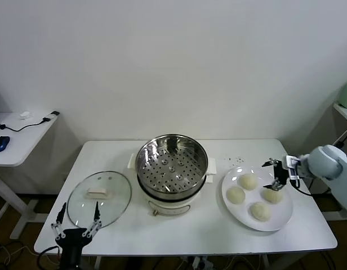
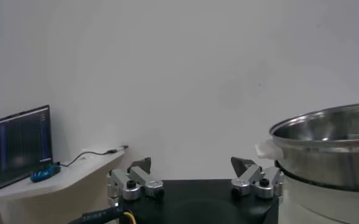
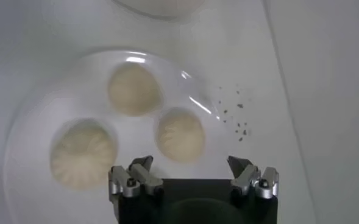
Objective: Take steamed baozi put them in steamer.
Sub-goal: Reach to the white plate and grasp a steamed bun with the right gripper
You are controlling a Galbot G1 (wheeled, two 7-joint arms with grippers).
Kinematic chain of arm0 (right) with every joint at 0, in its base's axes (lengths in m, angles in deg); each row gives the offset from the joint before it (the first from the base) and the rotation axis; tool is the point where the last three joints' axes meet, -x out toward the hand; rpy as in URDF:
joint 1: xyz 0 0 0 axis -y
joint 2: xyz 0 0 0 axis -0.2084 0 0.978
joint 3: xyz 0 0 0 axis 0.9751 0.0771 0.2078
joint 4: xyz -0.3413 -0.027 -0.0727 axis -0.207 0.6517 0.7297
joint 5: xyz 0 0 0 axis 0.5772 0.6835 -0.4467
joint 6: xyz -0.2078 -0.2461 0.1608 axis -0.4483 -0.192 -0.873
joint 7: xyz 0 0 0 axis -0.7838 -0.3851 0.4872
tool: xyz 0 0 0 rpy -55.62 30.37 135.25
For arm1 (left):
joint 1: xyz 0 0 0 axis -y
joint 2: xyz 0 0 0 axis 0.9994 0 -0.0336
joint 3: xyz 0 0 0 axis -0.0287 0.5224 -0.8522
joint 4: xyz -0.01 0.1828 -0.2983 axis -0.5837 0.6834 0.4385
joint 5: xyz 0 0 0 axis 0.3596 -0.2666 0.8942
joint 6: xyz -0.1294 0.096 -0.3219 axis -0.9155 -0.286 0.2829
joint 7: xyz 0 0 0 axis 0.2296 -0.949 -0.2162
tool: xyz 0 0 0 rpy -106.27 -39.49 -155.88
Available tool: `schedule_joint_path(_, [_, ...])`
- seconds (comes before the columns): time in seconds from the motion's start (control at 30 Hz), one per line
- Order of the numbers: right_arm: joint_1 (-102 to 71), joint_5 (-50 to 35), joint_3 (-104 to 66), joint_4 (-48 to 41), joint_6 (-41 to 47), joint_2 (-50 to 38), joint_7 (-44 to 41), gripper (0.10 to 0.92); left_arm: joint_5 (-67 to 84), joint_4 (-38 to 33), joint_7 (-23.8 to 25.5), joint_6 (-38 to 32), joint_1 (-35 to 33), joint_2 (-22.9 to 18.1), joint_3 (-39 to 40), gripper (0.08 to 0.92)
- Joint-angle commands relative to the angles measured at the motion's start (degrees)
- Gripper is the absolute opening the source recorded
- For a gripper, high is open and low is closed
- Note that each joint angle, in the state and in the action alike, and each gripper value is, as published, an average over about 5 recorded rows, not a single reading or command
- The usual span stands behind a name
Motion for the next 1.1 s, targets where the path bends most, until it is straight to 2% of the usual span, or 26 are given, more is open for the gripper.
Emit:
schedule_joint_path(0.03, [16.6,-0.6,20.8,-9.4,0.0,5.8,-4.2,0.823,-0.9,0.1,0.0,0.2,0.4,-0.6,-0.1,0.823])
schedule_joint_path(0.4, [9.1,-0.1,17.4,-17.3,0.8,14.5,-2.6,0.823,-1.9,0.8,0.1,0.8,1.7,-1.2,-0.2,0.823])
schedule_joint_path(0.93, [3.6,1.6,10.7,-22.3,-0.3,17.5,-1.9,0.823,-1.9,2.3,0.0,0.6,2.3,-0.9,-0.7,0.823])
schedule_joint_path(1.1, [3.7,1.1,10.2,-22.2,-0.4,17.5,-2.0,0.768,-2.1,2.3,0.0,0.6,2.3,-0.8,-0.6,0.823])
